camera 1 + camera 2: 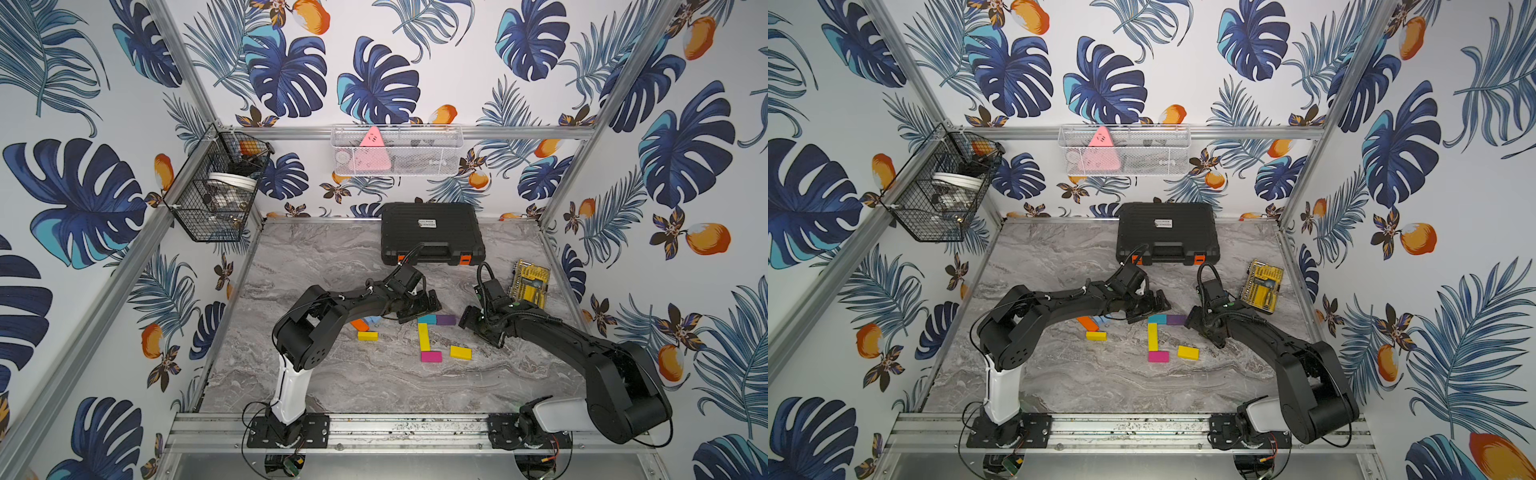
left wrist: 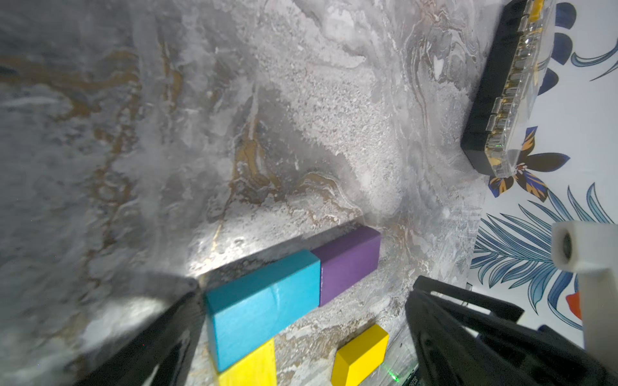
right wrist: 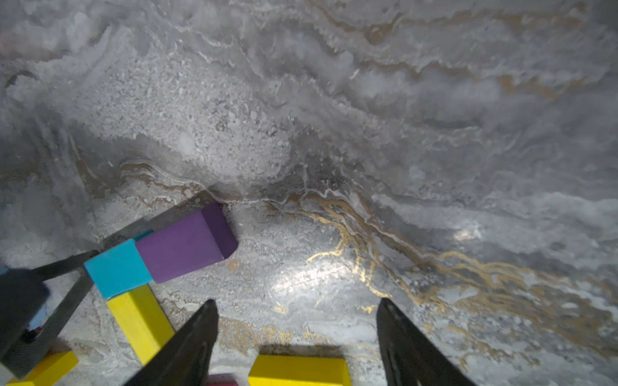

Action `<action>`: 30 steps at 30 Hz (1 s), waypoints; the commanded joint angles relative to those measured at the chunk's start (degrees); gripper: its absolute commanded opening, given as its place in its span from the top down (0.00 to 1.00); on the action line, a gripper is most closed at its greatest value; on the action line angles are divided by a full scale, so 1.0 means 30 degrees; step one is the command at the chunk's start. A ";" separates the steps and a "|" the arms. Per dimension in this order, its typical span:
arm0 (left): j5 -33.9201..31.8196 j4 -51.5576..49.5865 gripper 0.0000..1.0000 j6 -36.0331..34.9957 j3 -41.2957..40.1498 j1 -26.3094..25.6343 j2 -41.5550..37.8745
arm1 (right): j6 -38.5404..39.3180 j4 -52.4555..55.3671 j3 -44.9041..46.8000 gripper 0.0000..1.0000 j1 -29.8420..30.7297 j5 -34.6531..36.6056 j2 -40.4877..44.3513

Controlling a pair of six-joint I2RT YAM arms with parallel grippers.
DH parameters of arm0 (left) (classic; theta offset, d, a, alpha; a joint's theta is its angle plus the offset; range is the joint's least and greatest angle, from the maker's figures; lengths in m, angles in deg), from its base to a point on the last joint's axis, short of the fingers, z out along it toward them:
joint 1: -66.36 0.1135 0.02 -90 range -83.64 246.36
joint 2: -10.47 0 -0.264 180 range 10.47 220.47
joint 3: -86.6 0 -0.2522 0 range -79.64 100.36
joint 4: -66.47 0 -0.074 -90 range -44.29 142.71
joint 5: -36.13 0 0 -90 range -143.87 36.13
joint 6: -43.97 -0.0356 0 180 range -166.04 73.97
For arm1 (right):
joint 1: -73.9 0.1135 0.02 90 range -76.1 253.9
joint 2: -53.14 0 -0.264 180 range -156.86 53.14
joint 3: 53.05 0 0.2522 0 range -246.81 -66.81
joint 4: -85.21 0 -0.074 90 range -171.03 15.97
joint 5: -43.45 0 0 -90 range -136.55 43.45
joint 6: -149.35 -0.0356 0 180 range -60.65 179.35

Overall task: Assemble the letter c with building blocks
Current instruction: Adjust the building block at the center of the board.

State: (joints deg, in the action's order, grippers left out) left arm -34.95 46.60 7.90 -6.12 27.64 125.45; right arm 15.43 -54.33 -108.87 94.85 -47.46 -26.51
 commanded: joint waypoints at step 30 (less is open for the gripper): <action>-0.0947 -0.1196 0.01 -0.0356 -0.2324 0.0143 -0.2609 | 0.0318 0.0004 0.0569 0.24 -0.0240 -0.1494 0.1326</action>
State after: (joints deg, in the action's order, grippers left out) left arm -38.60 41.72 6.24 -12.11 28.60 118.52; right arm 16.48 -55.47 -107.36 94.11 -51.67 -22.89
